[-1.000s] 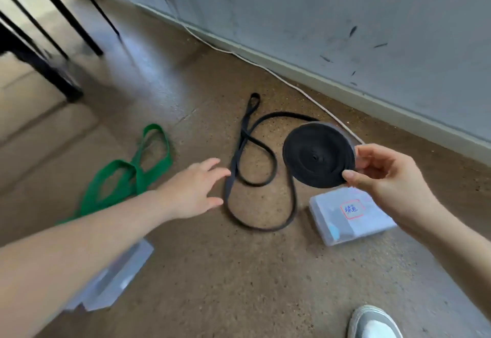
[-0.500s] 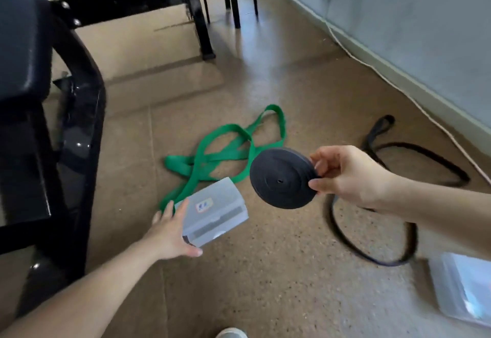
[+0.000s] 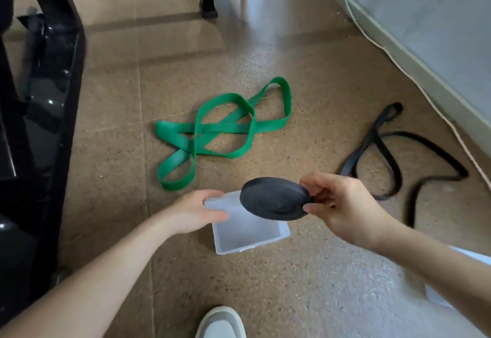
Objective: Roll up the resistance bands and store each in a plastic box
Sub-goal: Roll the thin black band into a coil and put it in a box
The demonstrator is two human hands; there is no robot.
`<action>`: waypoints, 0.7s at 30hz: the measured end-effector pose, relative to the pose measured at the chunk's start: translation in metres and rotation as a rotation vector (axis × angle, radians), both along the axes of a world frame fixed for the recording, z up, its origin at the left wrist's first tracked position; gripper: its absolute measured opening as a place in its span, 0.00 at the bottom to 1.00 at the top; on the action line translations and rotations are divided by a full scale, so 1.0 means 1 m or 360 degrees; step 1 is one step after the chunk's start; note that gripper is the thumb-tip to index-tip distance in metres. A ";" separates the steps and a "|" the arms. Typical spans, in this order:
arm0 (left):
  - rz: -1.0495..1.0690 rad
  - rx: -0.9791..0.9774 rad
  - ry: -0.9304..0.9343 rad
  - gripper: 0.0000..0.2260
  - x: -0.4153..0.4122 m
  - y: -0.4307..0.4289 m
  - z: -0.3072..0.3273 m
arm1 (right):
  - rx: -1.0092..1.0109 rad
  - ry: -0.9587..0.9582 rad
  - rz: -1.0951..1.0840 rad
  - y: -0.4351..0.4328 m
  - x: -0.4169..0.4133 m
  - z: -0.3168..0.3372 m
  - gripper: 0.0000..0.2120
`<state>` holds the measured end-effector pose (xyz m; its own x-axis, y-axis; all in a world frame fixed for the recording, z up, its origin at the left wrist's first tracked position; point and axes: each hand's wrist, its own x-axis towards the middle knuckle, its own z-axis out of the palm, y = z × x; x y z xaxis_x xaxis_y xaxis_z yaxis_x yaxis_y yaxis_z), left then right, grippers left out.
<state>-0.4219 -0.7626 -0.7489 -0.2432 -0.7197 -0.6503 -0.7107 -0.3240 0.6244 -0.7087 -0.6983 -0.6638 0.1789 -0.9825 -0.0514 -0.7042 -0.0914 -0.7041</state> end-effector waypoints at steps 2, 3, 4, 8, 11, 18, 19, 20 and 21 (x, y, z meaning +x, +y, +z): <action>0.0074 0.0183 0.0165 0.21 -0.009 0.005 0.002 | -0.0025 0.0032 0.0062 0.012 -0.004 -0.006 0.17; 0.0116 0.0205 0.0201 0.16 -0.013 0.007 0.003 | -0.0056 0.0070 0.0092 0.016 -0.006 -0.010 0.19; 0.0149 0.0193 0.0197 0.13 -0.016 0.008 0.002 | -0.0101 0.0116 0.0134 0.020 -0.007 -0.016 0.19; 0.0188 0.0132 0.0174 0.16 -0.021 0.010 0.001 | -0.0316 0.0182 0.0258 0.032 0.005 -0.048 0.11; 0.0227 0.0121 0.0134 0.19 -0.022 0.012 -0.002 | -0.0442 0.0377 0.0278 0.039 0.020 -0.078 0.10; 0.0567 -0.0072 0.0058 0.19 -0.023 0.017 -0.019 | -0.0689 0.0431 0.0296 0.046 0.029 -0.126 0.25; 0.0570 -0.0077 0.0058 0.19 -0.024 0.019 -0.021 | -0.0707 0.0399 0.0275 0.045 0.029 -0.130 0.26; 0.0568 -0.0080 0.0058 0.19 -0.024 0.020 -0.023 | -0.0711 0.0366 0.0253 0.044 0.031 -0.134 0.26; 0.0566 -0.0086 0.0055 0.19 -0.024 0.020 -0.024 | -0.0703 0.0333 0.0229 0.042 0.032 -0.138 0.26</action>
<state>-0.4456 -0.7423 -0.7734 0.0076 -0.7964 -0.6047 -0.5378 -0.5131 0.6690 -0.6772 -0.6565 -0.8013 0.3442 -0.8847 0.3144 -0.7846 -0.4549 -0.4213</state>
